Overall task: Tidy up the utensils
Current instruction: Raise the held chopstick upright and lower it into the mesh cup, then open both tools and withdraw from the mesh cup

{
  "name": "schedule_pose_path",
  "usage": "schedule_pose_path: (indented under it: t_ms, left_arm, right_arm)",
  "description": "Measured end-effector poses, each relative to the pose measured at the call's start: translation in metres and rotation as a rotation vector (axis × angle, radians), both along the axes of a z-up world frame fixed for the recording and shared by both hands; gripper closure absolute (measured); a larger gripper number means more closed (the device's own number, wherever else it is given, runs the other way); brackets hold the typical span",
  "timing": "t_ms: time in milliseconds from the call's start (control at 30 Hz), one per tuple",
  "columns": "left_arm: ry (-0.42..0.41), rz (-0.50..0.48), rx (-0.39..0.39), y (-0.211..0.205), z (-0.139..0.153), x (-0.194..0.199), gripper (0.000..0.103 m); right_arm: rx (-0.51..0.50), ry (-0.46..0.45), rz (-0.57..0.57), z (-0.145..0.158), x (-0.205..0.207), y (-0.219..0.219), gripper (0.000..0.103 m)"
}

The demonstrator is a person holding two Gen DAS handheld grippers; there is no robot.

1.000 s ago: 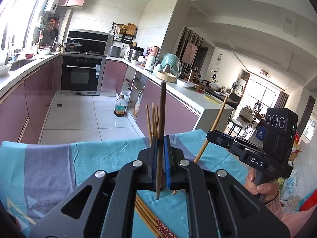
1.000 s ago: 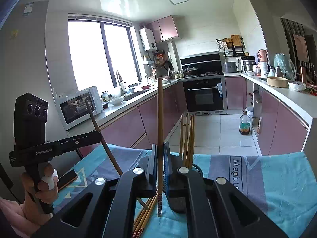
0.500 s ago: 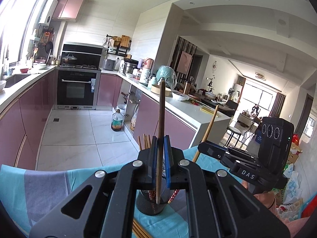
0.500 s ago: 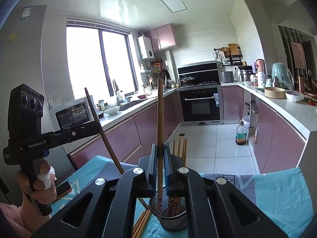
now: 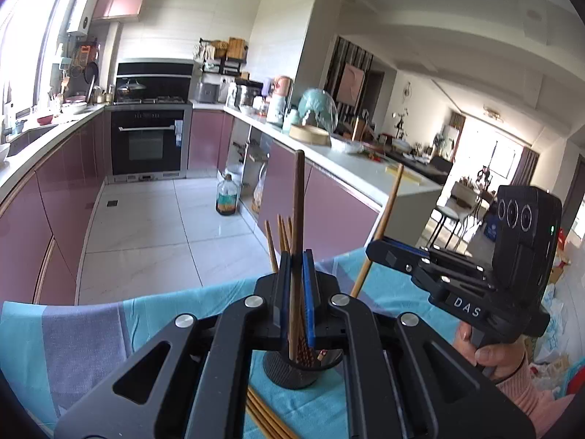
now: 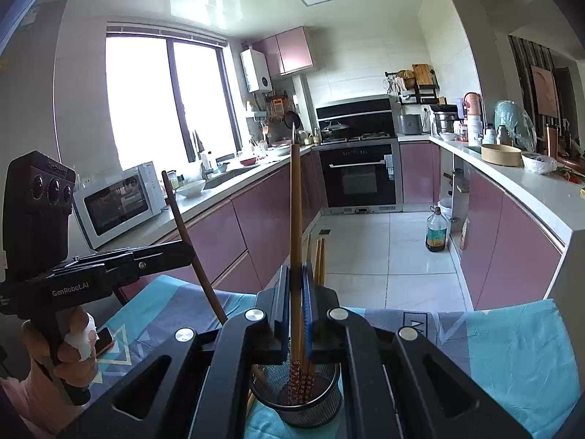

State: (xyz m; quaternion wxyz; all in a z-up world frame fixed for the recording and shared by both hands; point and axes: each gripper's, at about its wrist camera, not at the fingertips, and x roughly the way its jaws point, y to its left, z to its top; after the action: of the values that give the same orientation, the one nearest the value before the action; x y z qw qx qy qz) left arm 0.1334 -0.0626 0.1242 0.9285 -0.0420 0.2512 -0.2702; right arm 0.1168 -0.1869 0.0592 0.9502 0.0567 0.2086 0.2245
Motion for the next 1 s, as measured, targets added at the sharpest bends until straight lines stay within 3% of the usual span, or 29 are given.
schedule_pose_path:
  t_ms: [267, 467, 833, 1000]
  left_arm:
    - [0.100, -0.037, 0.088, -0.013, -0.028, 0.016, 0.096]
    - [0.120, -0.032, 0.105, -0.012, -0.035, 0.025, 0.096]
    - [0.169, 0.007, 0.125, -0.018, -0.047, 0.058, 0.096]
    - [0.148, 0.030, 0.127, -0.019, -0.049, 0.059, 0.092]
  right_arm:
    - [-0.064, 0.108, 0.006, -0.022, 0.018, 0.010, 0.098]
    - [-0.097, 0.183, -0.005, -0.038, 0.032, 0.014, 0.098]
    - [-0.078, 0.193, -0.039, -0.040, 0.043, 0.013, 0.095]
    - [-0.061, 0.179, -0.055, -0.038, 0.041, 0.009, 0.092]
